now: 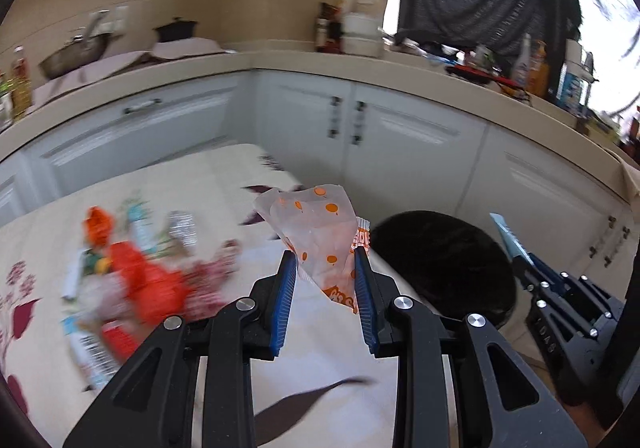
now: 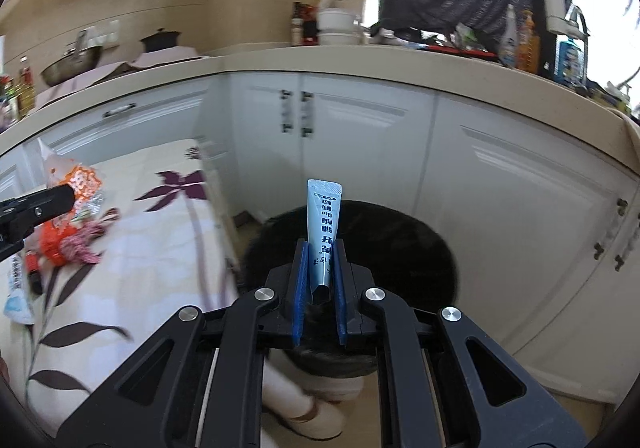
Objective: Collect trash
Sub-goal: 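Carry both items over the black bin and open both tools to drop them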
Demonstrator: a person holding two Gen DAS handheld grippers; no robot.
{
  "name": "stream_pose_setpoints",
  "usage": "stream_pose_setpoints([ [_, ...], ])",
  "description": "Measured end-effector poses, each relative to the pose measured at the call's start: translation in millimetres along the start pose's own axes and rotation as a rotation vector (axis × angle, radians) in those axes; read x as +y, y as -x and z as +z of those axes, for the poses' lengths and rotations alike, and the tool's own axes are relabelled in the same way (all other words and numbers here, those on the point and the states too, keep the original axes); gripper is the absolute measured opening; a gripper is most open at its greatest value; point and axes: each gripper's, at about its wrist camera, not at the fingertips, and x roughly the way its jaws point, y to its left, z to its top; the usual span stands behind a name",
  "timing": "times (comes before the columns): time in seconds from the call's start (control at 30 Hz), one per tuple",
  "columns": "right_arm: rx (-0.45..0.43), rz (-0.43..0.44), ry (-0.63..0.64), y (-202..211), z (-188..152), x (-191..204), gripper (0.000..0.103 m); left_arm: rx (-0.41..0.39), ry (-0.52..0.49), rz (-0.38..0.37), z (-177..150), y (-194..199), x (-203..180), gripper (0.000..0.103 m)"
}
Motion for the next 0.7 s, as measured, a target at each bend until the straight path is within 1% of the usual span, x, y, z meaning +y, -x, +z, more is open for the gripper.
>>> stream_pose_setpoints([
  [0.2, 0.010, -0.037, -0.032, -22, 4, -29, 0.012, 0.020, -0.060, -0.038, 13, -43, -47, 0.030],
  [0.47, 0.022, -0.074, -0.069, -49, 11, -58, 0.013, 0.058, -0.097, -0.055, 22, -85, -80, 0.030],
  [0.5, 0.024, -0.075, -0.074, -53, 12, -61, 0.016, 0.063, -0.097, -0.056, 23, -90, -82, 0.032],
  [0.53, 0.029, -0.079, -0.082, -58, 12, -64, 0.023, 0.070, -0.098, -0.054, 24, -95, -84, 0.034],
  [0.6, 0.031, -0.092, -0.095, -64, 12, -67, 0.035, 0.084, -0.109, -0.039, 24, -104, -89, 0.043],
  [0.63, 0.033, -0.095, -0.100, -66, 12, -69, 0.037, 0.091, -0.114, -0.028, 23, -107, -89, 0.046],
  [0.7, 0.036, -0.096, -0.107, -67, 12, -70, 0.037, 0.098, -0.112, -0.019, 22, -110, -88, 0.055],
])
